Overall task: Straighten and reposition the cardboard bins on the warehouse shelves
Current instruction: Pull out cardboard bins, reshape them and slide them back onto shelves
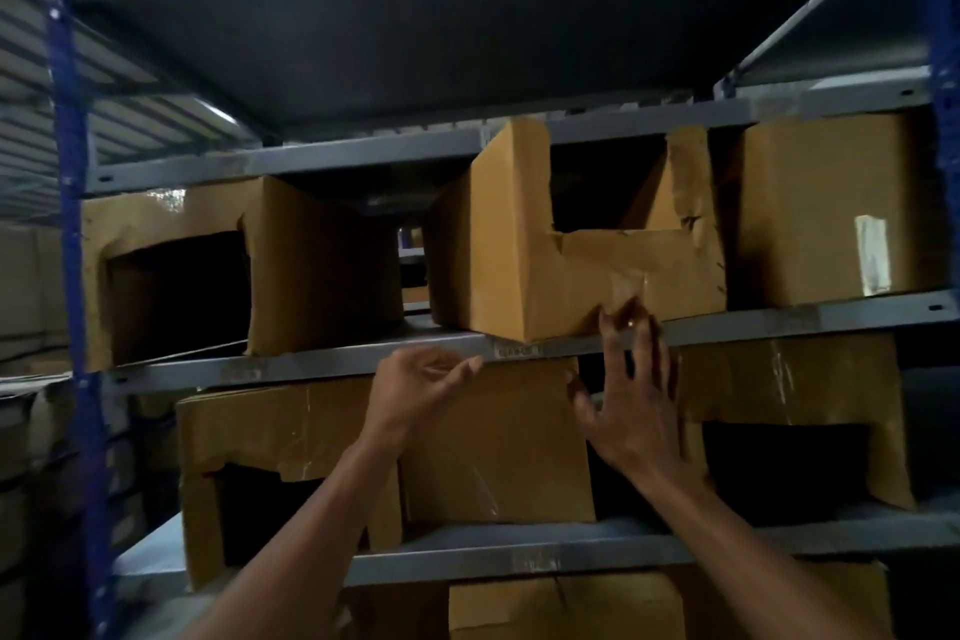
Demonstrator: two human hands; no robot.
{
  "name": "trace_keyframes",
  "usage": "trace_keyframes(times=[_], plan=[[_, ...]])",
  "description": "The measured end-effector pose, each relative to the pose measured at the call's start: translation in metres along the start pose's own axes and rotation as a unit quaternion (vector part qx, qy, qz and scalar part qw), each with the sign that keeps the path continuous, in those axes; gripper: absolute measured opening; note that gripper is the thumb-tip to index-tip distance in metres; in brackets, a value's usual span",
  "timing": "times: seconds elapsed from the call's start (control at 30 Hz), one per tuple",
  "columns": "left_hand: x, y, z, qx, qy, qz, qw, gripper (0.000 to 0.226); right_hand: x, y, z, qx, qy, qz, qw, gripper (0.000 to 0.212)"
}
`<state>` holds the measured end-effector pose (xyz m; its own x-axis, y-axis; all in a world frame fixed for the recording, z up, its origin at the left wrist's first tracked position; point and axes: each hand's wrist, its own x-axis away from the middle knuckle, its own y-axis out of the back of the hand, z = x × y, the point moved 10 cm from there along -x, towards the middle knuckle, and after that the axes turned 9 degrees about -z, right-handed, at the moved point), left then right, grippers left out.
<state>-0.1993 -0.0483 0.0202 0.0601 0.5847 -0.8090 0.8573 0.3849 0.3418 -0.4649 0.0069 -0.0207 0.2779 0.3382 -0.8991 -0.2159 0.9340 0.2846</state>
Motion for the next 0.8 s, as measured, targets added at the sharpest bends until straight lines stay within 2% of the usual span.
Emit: trace_keyframes(times=[0.1,0.33,0.43,0.6,0.7,0.8], plan=[[0.001,0.003,0.033,-0.022,0.004,-0.021,1.0,0.038,0.0,-0.014,0.006,-0.029,0.004,-0.037,0.999,0.094],[-0.016,0.022,0.054,0.002,-0.012,-0.027,1.0,0.038,-0.003,-0.059,0.04,-0.009,0.008,-0.003,1.0,0.091],[-0.021,0.045,0.062,0.008,-0.015,-0.022,1.0,0.04,0.002,-0.053,0.056,-0.042,-0.017,-0.04,0.998,0.086],[-0.009,0.123,0.075,0.014,-0.042,-0.035,0.998,0.036,0.036,-0.026,0.143,-0.075,0.059,-0.126,0.987,0.053],[0.0,0.195,0.092,0.032,-0.065,-0.068,0.995,0.033,0.049,-0.03,0.21,-0.139,0.095,-0.118,0.979,0.035],[-0.001,0.266,0.124,0.049,-0.063,-0.102,0.992,0.024,0.053,-0.041,0.275,-0.176,0.116,-0.105,0.972,0.026]])
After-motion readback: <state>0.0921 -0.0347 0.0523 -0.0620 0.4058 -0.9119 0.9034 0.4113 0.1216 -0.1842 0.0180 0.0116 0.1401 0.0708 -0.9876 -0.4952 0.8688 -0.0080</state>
